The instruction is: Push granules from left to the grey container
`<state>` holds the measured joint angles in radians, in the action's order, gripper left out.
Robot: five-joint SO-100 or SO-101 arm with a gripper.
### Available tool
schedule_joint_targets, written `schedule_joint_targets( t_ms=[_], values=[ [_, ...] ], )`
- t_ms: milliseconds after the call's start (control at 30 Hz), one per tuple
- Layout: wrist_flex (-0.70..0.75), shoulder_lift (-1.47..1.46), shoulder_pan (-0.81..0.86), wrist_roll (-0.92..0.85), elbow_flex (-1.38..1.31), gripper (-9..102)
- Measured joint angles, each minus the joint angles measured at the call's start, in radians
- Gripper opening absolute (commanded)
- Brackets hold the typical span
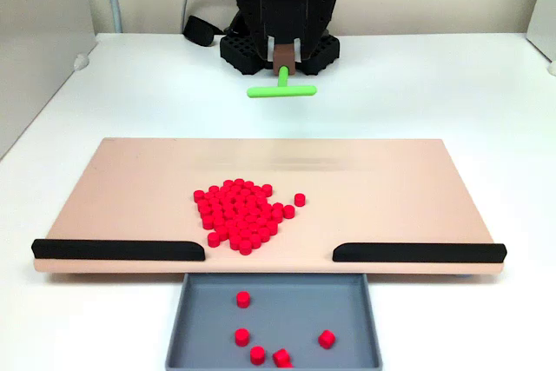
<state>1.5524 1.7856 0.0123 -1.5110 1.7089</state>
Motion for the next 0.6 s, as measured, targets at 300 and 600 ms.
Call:
schedule_joint_targets(
  t_ms=[300,600],
  values=[
    [0.0,-0.044,0.028,-0.04,0.0,0],
    [0.0,-0.044,0.041,-0.058,0.0,0]
  ],
)
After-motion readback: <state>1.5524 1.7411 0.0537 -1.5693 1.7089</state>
